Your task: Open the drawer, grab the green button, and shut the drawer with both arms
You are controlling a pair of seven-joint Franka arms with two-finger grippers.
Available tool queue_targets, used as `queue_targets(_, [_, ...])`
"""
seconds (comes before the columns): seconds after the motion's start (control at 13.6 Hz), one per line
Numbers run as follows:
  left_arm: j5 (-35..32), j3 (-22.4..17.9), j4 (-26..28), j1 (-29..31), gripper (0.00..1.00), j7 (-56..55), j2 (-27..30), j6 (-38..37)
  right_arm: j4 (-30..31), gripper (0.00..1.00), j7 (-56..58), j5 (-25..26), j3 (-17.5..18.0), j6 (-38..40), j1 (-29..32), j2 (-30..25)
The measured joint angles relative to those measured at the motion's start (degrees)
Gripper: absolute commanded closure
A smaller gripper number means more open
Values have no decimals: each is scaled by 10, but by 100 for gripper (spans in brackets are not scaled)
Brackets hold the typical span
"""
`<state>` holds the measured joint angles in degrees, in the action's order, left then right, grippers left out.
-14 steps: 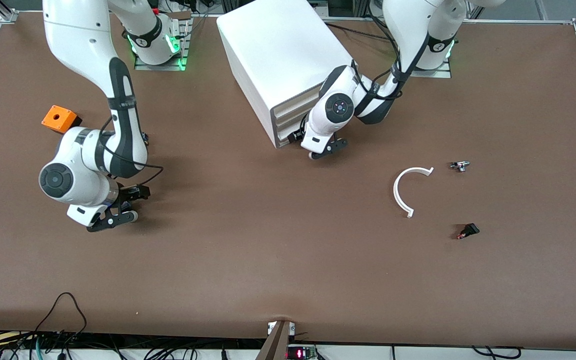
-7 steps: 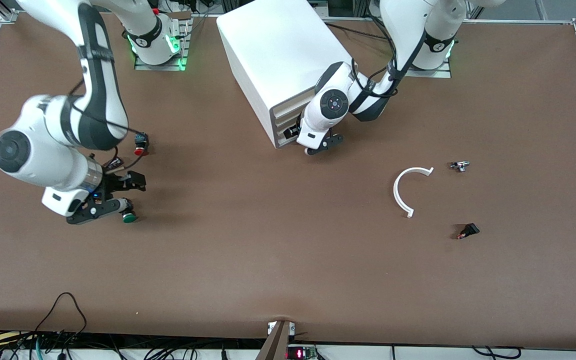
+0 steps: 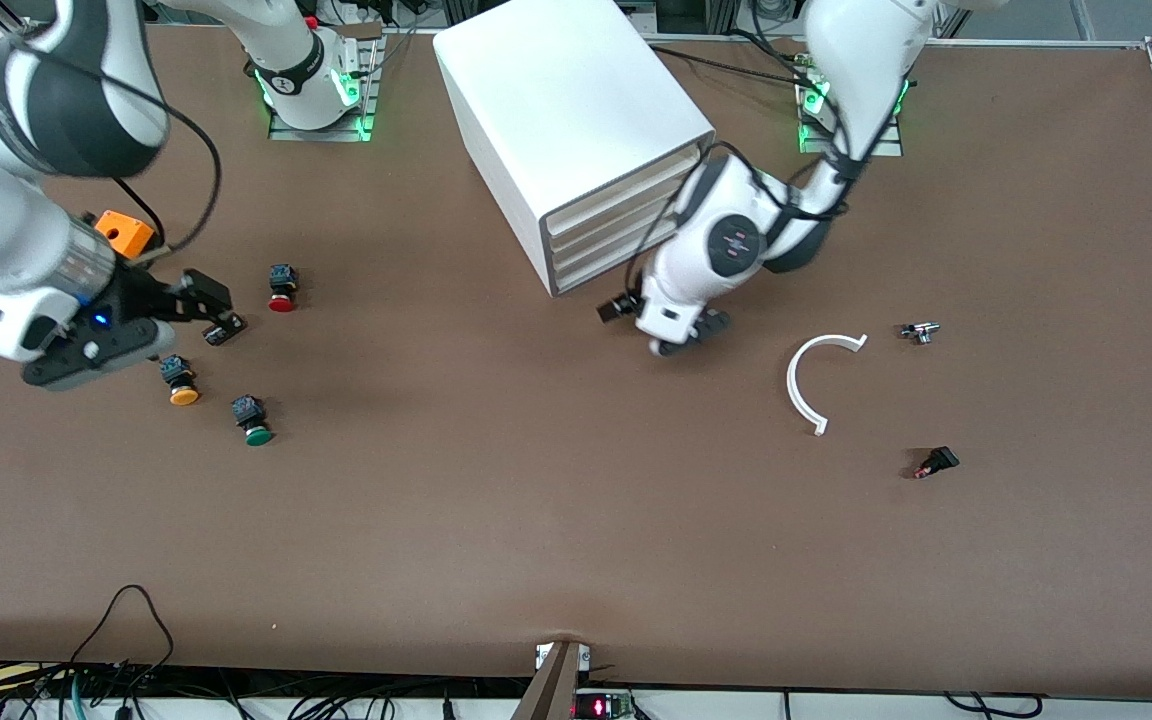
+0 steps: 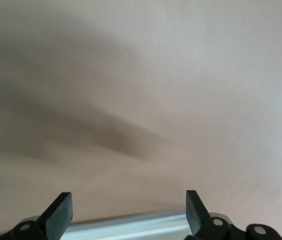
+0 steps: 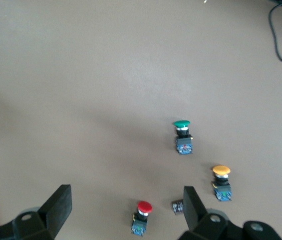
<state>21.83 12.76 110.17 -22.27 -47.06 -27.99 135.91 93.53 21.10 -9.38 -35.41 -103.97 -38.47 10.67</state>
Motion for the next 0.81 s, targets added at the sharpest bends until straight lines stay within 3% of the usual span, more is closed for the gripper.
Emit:
queue_targets(0.37, [-22, -27, -2, 97, 0, 151, 28, -71, -63, 1, 0, 12, 3, 64, -2, -14])
queue_targets(0.81, [-78, -60, -5, 177, 0, 270, 74, -155, -70, 1, 7, 12, 1, 92, -6, -14])
